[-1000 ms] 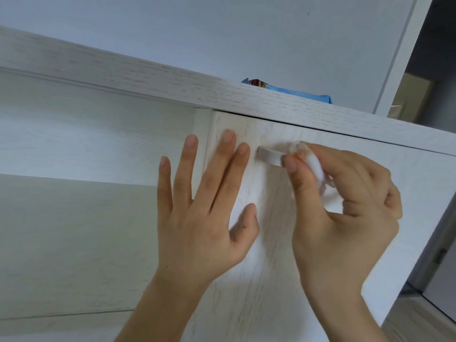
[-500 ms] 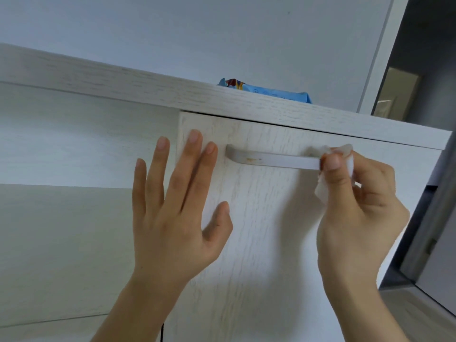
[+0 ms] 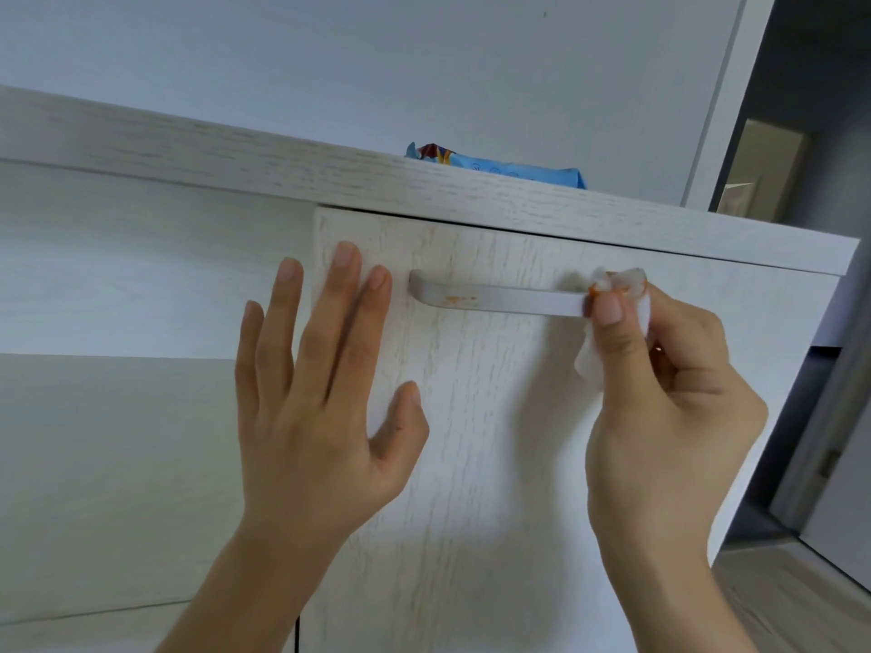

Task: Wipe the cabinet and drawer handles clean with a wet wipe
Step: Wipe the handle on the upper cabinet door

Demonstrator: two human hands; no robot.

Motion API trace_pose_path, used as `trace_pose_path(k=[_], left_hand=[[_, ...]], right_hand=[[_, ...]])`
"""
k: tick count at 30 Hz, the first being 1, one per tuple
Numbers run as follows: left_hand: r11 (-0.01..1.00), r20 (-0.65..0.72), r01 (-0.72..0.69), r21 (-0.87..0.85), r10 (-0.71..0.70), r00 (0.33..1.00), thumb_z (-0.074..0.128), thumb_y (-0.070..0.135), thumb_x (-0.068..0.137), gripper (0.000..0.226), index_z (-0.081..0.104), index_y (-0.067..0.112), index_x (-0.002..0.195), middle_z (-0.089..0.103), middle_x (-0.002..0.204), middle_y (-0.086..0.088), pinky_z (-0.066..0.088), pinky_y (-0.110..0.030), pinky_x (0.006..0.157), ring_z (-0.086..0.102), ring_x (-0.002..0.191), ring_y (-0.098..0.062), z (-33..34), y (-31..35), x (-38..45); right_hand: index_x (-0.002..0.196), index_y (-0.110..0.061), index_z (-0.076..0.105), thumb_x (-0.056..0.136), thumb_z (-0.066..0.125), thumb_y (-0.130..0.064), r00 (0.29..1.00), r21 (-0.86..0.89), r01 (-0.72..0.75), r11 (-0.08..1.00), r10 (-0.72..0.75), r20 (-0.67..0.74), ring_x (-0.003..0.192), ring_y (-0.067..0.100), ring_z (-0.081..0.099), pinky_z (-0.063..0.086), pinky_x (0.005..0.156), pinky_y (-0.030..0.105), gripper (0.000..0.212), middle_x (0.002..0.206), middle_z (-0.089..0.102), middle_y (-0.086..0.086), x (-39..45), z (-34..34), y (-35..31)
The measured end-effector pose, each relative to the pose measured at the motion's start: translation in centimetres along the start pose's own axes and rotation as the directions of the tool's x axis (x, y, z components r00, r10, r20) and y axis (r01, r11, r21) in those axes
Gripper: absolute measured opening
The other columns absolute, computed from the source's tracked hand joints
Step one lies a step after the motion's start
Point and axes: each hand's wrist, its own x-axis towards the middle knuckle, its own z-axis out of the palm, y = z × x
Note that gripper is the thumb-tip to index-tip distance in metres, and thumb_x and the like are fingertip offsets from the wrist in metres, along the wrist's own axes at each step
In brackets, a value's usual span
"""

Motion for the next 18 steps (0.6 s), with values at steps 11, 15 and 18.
trace_pose_path(k=[11, 15, 18], left_hand=[[1.0, -0.018, -0.01, -0.008, 0.01, 1.0, 0.045, 0.031, 0.089, 0.059, 0.033, 0.01, 0.142, 0.025, 0.149, -0.006, 0.027, -0.055, 0.111, 0.024, 0.14, -0.033, -0.1, 0.0, 0.0], [1.0, -0.019, -0.009, -0.022, 0.009, 1.0, 0.045, 0.031, 0.089, 0.058, 0.033, 0.01, 0.141, 0.025, 0.149, -0.005, 0.028, -0.055, 0.11, 0.024, 0.14, -0.033, -0.1, -0.1, 0.0], [1.0, -0.02, -0.01, -0.028, 0.009, 1.0, 0.045, 0.031, 0.09, 0.057, 0.033, 0.009, 0.141, 0.025, 0.149, -0.005, 0.029, -0.055, 0.11, 0.022, 0.14, -0.031, -0.1, 0.0, 0.1]], right_hand=[[0.099, -0.032, 0.06, 0.087, 0.067, -0.018, 0.839, -0.311, 0.536, 0.785, -0.536, 0.092, 0.076, 0.011, 0.051, 0.041, 0.068, 0.05, 0.02, 0.09, 0.048, -0.017, -1.6, 2.2, -0.2], [0.1, -0.03, 0.06, 0.087, 0.068, -0.02, 0.805, -0.31, 0.588, 0.747, -0.58, 0.127, 0.082, 0.004, 0.047, 0.039, 0.07, 0.045, 0.018, 0.092, 0.047, -0.02, -1.8, 3.1, -0.4], [0.099, -0.032, 0.059, 0.088, 0.066, -0.023, 0.797, -0.316, 0.599, 0.735, -0.585, 0.151, 0.082, 0.003, 0.046, 0.038, 0.073, 0.045, 0.017, 0.092, 0.044, -0.021, -1.6, 3.2, -0.7]])
